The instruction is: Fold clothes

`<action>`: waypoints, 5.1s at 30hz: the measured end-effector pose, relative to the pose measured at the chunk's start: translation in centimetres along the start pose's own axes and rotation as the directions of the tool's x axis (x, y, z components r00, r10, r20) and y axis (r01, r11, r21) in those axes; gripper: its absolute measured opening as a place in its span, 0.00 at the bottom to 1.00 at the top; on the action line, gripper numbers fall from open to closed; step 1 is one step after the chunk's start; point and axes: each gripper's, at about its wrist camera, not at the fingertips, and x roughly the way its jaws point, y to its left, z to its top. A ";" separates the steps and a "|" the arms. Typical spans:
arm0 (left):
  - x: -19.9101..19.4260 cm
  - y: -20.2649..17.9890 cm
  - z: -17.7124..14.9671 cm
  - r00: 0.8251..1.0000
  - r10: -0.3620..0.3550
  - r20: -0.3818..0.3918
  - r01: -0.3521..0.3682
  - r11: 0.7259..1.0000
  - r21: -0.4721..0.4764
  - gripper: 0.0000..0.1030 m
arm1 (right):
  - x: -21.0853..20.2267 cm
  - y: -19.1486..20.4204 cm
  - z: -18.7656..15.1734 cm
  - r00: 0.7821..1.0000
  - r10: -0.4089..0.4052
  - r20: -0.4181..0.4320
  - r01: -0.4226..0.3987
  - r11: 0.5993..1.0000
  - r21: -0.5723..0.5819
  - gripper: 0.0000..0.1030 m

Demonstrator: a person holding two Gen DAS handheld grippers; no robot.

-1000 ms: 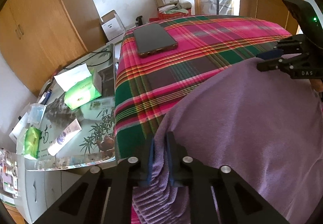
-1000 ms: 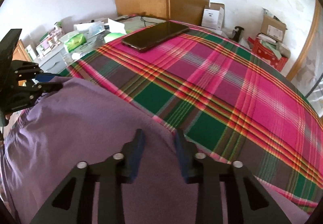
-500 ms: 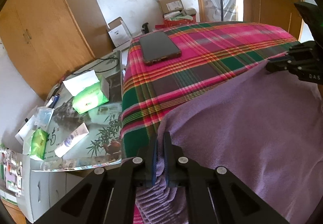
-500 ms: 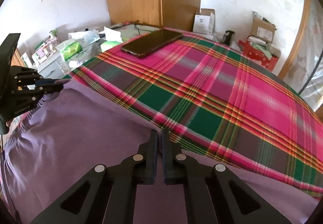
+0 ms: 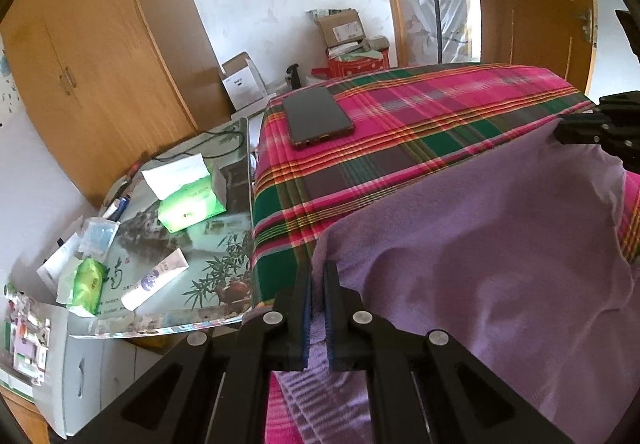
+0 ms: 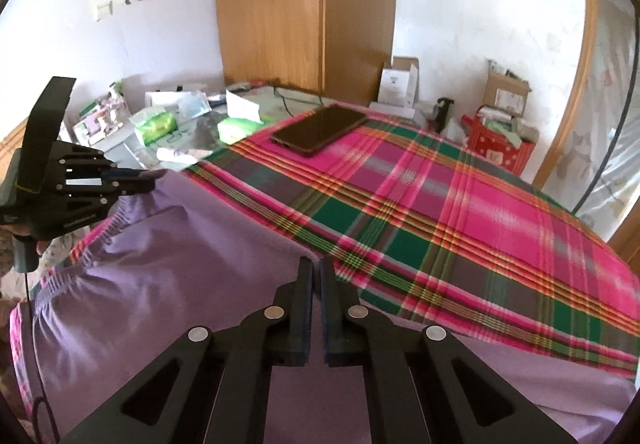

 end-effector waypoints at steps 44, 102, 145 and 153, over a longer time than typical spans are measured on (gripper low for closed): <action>-12.2 -2.7 -6.7 0.989 0.068 0.134 -0.075 0.996 0.047 0.05 | -14.0 10.4 -6.1 0.995 0.017 0.101 -0.013 0.999 -0.037 0.03; -17.3 -4.0 -19.2 0.991 -0.026 0.131 0.039 0.994 -0.101 0.09 | -15.2 15.1 -17.0 0.991 0.132 -0.036 -0.133 0.991 -0.030 0.03; -11.9 4.4 -22.5 0.912 -0.379 0.159 0.313 0.389 -0.866 0.31 | -14.2 15.0 -20.1 0.995 0.077 -0.066 -0.077 0.997 0.005 0.03; -13.1 4.5 -22.4 0.929 -0.326 0.174 0.304 0.407 -0.861 0.15 | -15.1 15.2 -19.7 0.997 0.079 -0.025 -0.079 0.997 -0.007 0.03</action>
